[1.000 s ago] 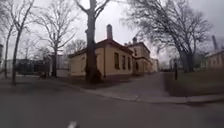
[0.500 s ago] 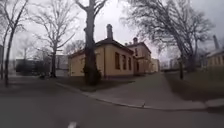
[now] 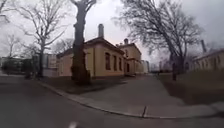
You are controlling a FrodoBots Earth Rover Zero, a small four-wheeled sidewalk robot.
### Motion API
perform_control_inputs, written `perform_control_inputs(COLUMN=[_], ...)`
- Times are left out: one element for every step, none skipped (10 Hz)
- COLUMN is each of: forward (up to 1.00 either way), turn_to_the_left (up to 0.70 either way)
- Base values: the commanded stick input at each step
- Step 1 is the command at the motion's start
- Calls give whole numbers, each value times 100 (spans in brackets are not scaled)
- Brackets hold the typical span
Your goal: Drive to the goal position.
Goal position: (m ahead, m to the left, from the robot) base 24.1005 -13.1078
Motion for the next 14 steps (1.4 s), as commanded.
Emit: perform_control_inputs(forward=[100, 100, 100, 100, 100, 100, 100, 100, 100, 100, 100, 100, 100, 100], turn_to_the_left=[-40, -40, -40, -40, -40, -40, -40, -40, -37, -9, 0, 0, 0, 0])
